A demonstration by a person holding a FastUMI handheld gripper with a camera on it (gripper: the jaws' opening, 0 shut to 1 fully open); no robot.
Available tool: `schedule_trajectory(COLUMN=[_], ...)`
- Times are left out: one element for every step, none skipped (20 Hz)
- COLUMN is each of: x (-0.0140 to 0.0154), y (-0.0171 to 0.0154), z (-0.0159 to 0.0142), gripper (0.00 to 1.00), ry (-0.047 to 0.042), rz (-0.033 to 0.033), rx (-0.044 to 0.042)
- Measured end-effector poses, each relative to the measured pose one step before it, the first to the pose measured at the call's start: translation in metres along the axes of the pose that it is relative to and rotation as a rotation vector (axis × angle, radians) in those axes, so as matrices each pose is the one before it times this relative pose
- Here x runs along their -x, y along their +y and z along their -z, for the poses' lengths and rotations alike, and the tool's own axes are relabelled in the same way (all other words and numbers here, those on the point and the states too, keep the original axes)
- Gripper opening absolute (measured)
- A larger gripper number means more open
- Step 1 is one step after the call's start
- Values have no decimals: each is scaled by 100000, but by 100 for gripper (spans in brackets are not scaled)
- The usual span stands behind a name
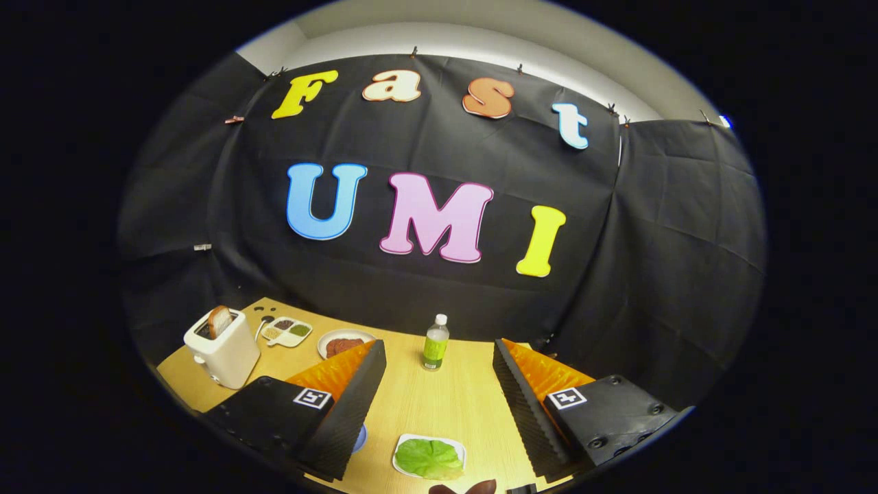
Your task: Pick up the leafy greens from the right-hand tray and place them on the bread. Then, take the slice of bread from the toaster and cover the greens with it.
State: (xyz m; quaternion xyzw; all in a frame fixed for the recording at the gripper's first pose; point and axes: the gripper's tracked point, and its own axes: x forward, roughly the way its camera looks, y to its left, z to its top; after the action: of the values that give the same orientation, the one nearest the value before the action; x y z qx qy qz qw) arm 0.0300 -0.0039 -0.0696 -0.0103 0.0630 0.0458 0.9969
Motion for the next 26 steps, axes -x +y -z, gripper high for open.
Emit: schedule_trajectory(x=[-378, -394, -386, -526, -618, -657, -657, -767, -781, -976, -904, -848, -734, -833, -762, -708, -748, -800, -733, -677, -651, -674, -647, -326, -436, -323], y=[-228, -57, 34, -11, -128, -127, 27, -57, -28, -54, 41, 241, 325, 158, 129, 50, 60, 138, 149, 91, 77, 38, 4, 37, 25, -147], z=[1511, 1382, 1553, 1425, 1570, 1821, 1924, 1842, 1928, 1905, 1717, 1505, 1293, 1228, 1083, 1026, 818, 820, 744, 708, 565, 657, 379, 465, 452, 296], gripper=[98, 98, 98, 98, 98, 98, 98, 98, 98, 98, 97, 97, 96, 94, 92, 91, 91, 91, 90, 89, 88, 87, 85, 82, 77, 73], ry=[2868, 3052, 3314, 2783, 2734, 3256, 3454, 3782, 3988, 3352, 3483, 3230, 2671, 2905, 2615, 2315, 2251, 2205, 2165, 2079, 2092, 2240, 1686, 1573, 2019, 1114], rz=[-1014, -1424, -1932, -1887, -1472, -1533, -2351, -1801, -1914, -1778, -2131, -2690, -2885, -2448, -1983, -1713, -1598, -1728, -1368, -1277, -1131, -879, -601, -601, -409, 771], rx=[22, -431, -890, -658, -38, 249, 665, 1165, 1639, 1642, 1436, 779, 435, 533, 450, 550, 379, 65, 86, 277, 341, 308, 255, -139, -83, 718])
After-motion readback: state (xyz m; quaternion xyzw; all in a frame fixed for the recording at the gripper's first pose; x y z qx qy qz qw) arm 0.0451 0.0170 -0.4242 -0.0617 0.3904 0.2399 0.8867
